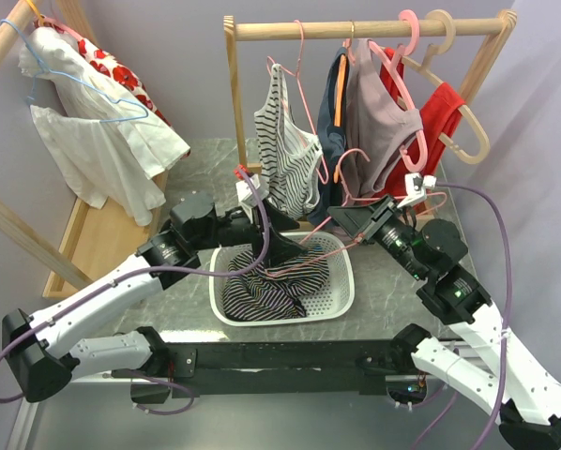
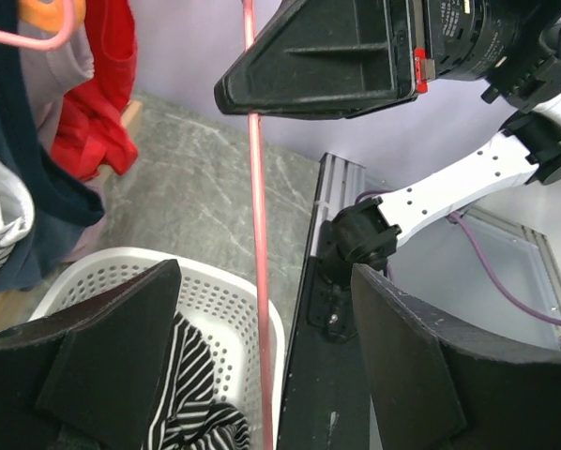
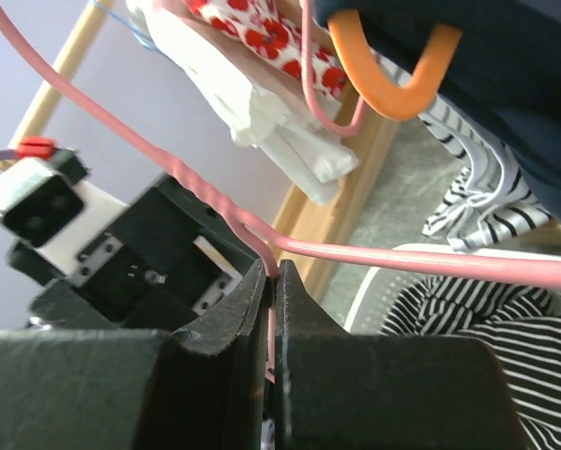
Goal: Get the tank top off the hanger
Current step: Place the hanger at the clothesline.
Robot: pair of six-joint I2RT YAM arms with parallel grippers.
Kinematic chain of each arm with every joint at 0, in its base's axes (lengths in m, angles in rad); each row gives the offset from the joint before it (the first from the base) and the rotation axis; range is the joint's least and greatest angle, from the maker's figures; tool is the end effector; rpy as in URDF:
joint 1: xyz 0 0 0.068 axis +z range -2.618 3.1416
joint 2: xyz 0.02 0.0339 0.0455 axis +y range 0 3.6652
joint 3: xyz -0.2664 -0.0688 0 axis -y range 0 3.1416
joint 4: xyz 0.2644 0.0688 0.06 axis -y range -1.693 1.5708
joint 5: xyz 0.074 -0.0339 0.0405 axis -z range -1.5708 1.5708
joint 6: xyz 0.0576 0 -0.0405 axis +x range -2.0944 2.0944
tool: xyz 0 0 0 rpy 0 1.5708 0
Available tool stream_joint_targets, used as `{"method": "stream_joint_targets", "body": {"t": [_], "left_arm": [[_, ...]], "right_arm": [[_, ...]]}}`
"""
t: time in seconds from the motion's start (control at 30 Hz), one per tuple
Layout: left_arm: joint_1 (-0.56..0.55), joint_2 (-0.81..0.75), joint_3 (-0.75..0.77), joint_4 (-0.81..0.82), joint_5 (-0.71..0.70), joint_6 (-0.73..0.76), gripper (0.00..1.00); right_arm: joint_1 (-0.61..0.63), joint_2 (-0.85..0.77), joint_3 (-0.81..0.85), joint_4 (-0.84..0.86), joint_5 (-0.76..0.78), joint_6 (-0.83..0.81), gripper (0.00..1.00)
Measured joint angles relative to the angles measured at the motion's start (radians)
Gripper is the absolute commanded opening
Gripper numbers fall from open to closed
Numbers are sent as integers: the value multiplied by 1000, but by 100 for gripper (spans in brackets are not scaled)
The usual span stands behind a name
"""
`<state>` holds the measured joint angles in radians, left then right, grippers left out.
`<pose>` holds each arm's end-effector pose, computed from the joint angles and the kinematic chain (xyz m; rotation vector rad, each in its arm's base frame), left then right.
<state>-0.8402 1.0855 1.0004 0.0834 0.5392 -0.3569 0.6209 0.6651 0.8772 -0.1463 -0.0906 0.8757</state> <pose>0.1700 -0.2340 0.3862 0.8529 1.5219 -1.3299 0.1493 0.1132 0.4009 0.1297 1.6384 1.2475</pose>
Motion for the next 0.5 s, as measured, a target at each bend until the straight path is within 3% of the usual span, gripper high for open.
{"method": "stream_joint_targets", "body": {"t": [0.23, 0.33, 0.37, 0.5], "left_arm": [[-47, 44, -32, 93, 13, -43, 74], [-76, 68, -32, 97, 11, -51, 61], [-81, 71, -35, 101, 10, -53, 48], [-89, 71, -41, 111, -13, -49, 21]], "right_arm": [[-24, -22, -22, 62, -21, 47, 0], [-27, -23, -29, 85, -39, 62, 0], [-29, -23, -29, 87, -45, 63, 0], [-33, -23, -30, 87, -56, 63, 0]]}}
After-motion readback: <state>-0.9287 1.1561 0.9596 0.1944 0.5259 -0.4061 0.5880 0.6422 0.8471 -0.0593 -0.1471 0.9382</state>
